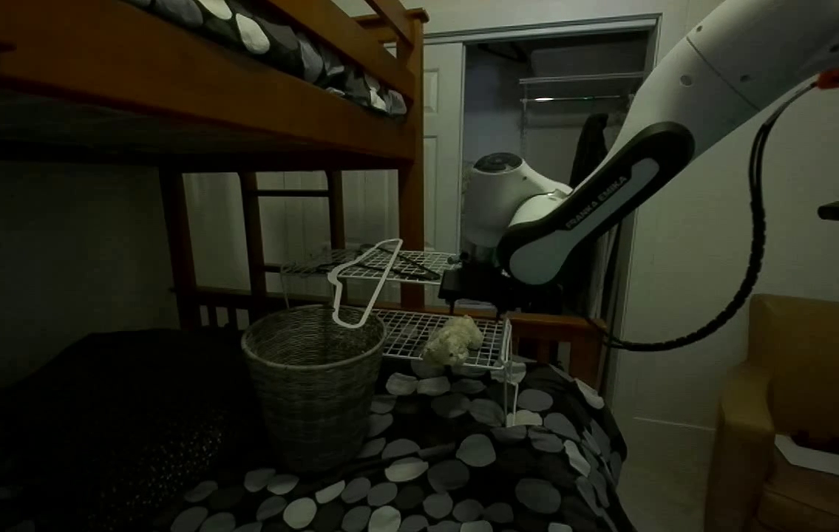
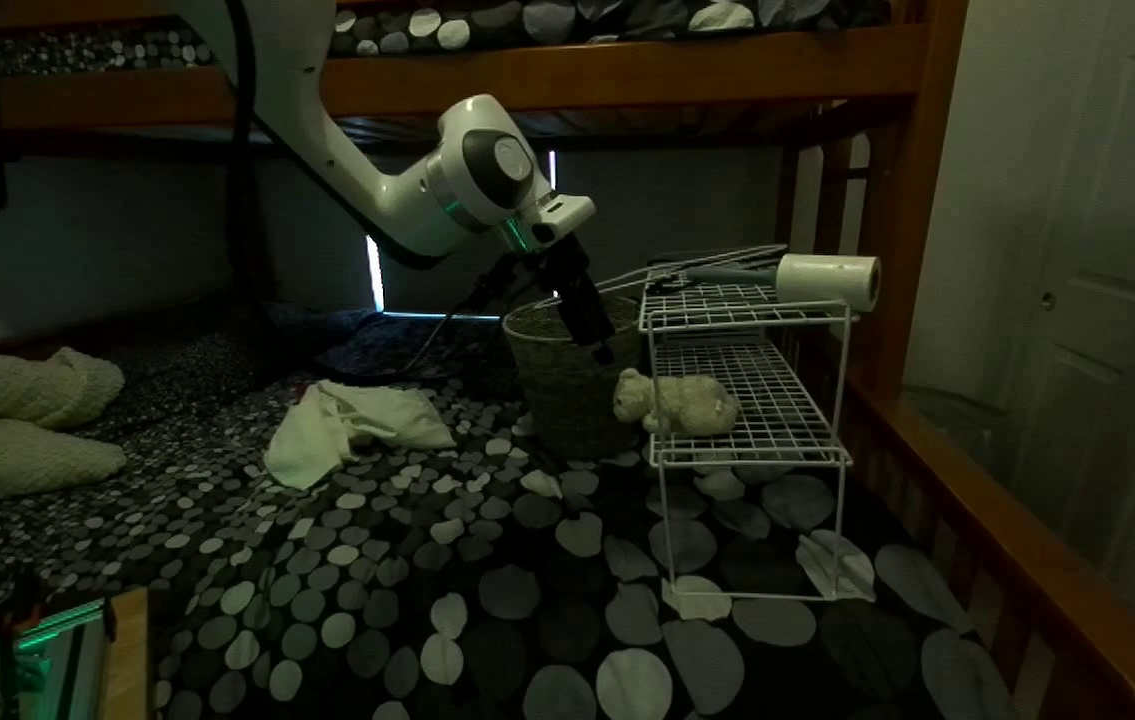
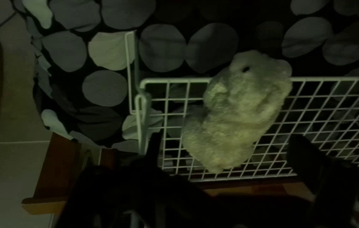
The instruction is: Put the toy bear in the basket.
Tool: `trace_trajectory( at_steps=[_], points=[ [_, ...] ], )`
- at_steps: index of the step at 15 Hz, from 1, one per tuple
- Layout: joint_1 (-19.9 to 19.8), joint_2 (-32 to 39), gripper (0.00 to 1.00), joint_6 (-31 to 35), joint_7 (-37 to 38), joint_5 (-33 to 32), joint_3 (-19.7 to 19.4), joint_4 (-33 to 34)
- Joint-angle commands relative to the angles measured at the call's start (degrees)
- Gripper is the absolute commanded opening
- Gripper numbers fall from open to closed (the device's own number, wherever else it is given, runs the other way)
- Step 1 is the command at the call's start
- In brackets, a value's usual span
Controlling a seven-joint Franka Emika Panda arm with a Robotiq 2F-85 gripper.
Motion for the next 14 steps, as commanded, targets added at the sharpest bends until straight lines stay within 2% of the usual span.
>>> trace_trajectory(
  at_steps=[1,2,6,7,9,14],
  points=[
    [5.2,6.8,1.00,3.8,1.2,1.3,-2.4,6.1],
    [5.6,3.4,1.00,1.7,1.0,0.9,-3.7,3.1],
    [8.1,6.7,1.00,3.1,0.8,1.8,-4.9,6.2],
    [6.7,8.4,1.00,1.2,6.1,-3.0,-3.4,7.9],
    [9.3,9.8,1.00,-0.8,13.5,-9.6,-6.3,9.4],
    [13.2,14.1,1.00,-3.2,30.3,-23.4,-10.2,12.1]
  ],
)
